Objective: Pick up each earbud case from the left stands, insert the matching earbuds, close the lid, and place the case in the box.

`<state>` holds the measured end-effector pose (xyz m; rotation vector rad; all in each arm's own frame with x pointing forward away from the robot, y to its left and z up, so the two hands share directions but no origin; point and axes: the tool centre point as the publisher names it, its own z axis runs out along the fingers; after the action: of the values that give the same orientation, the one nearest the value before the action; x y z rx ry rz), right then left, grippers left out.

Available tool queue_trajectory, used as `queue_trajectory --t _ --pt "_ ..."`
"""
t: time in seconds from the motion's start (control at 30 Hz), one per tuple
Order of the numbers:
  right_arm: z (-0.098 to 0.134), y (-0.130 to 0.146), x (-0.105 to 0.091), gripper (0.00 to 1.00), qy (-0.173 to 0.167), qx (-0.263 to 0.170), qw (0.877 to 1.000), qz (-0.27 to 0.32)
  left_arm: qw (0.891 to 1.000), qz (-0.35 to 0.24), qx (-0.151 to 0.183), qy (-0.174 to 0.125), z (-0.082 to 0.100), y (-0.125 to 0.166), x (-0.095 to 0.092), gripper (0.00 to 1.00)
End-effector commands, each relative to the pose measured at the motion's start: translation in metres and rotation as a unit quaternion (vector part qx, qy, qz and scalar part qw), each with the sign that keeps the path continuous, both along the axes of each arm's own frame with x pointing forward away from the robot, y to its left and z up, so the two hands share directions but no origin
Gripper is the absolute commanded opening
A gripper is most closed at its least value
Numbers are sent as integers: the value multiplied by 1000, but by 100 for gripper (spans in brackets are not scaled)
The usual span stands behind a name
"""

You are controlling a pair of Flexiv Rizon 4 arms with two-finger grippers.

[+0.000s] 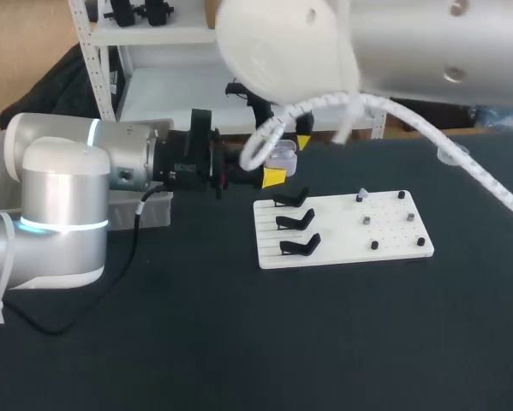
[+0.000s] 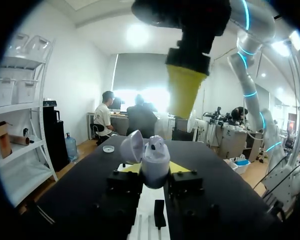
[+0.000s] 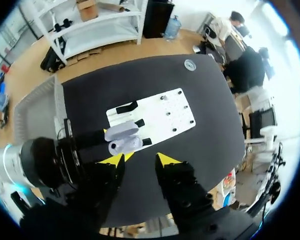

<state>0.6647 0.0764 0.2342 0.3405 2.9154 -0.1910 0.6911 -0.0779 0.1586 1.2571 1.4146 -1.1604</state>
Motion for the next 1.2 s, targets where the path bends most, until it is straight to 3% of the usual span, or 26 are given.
queue_trajectory --t 0.03,0.23,0.57,1.2 --pt "-5 -35 -22 43 -87 58 986 132 1000 0 -1 0 0 0 0 0" --pt "-19 -66 -17 41 -89 68 982 150 1000 0 -1 0 0 0 0 0" --pt "-67 -106 10 45 -91 83 990 75 1000 0 -1 0 0 0 0 0" --pt "-159 -131 71 44 -78 129 988 26 1000 0 -1 0 0 0 0 0"
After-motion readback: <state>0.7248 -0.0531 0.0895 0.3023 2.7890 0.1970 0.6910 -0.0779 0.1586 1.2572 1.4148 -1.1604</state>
